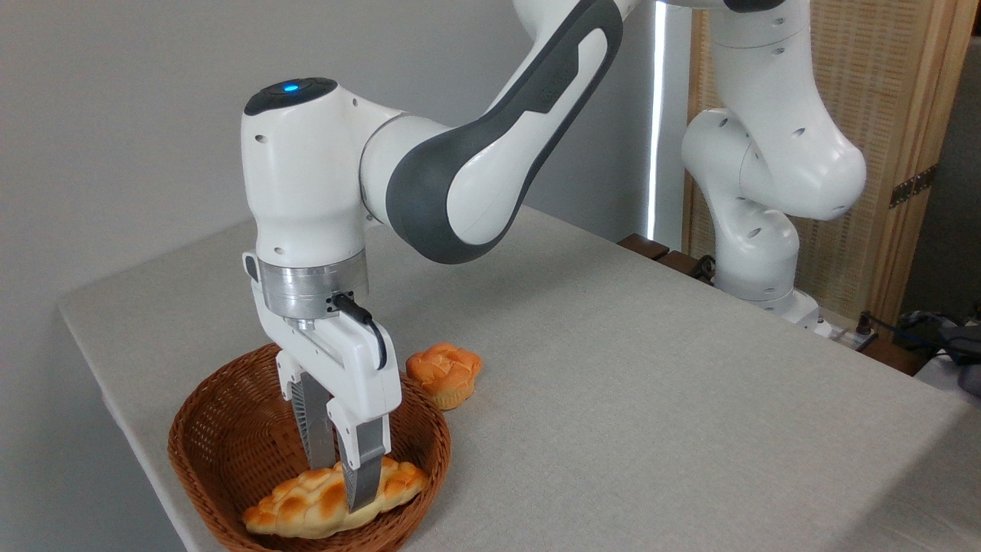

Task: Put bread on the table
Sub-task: 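Close the gripper on the braided bread roll, then lift the braided roll out of the basket and carry it past the orange bun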

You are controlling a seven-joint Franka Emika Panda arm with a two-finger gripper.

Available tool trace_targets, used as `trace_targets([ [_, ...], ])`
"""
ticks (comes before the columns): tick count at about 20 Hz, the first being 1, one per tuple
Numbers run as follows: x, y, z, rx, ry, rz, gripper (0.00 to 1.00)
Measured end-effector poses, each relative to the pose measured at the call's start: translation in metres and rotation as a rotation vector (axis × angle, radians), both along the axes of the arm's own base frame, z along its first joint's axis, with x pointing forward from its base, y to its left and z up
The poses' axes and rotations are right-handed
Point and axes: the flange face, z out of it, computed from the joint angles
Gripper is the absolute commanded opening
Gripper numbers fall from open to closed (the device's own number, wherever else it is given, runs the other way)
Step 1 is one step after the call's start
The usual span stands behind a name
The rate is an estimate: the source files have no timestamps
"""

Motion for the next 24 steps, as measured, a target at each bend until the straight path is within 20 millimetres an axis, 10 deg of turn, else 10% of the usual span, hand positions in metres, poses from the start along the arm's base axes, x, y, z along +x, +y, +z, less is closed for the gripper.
trace_targets([
  [15, -0.001, -0.001, 0.006, -0.001, -0.009, -0.001, 0.43],
  [24, -0.020, -0.002, 0.067, -0.049, -0.010, 0.020, 0.43],
])
